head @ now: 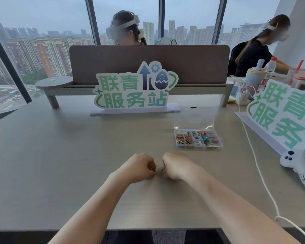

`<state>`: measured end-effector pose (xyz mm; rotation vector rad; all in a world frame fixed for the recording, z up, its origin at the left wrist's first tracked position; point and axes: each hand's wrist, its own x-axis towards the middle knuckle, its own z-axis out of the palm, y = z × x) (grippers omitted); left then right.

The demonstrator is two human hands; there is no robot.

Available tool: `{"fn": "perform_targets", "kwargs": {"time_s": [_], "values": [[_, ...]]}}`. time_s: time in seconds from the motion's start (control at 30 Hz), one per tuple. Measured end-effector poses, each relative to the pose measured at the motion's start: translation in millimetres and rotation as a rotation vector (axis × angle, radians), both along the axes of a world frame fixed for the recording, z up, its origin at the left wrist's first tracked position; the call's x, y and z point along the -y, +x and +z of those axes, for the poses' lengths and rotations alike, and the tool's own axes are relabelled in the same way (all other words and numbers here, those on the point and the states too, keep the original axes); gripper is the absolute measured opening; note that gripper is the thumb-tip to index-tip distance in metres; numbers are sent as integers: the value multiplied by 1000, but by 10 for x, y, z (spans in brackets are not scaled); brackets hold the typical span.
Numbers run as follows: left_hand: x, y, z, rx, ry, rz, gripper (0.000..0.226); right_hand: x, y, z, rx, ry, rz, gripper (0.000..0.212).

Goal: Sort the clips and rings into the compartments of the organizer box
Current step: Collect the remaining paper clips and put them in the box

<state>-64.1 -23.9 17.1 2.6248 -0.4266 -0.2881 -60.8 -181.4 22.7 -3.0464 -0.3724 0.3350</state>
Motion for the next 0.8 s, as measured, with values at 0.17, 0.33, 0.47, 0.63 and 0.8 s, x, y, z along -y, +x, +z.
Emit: {"fn": "perform_targets", "kwargs": {"time_s": [0.17, 0.33, 0.47, 0.63, 0.8], "values": [[-8, 29, 13, -31, 15, -31, 19, 19, 2, -26, -42, 46, -4, 24], [46, 59, 34, -59, 20, -29, 15, 27, 3, -7, -73, 122, 5, 13], [85, 77, 38, -73, 28, -47, 11, 34, -22, 20, -84, 141, 27, 9], [100, 75, 39, -77, 63, -75, 9, 96, -23, 62, -68, 264, 9, 9], [93, 31, 38, -17, 53, -89, 15, 170, -9, 51, -132, 493, -54, 15]]}}
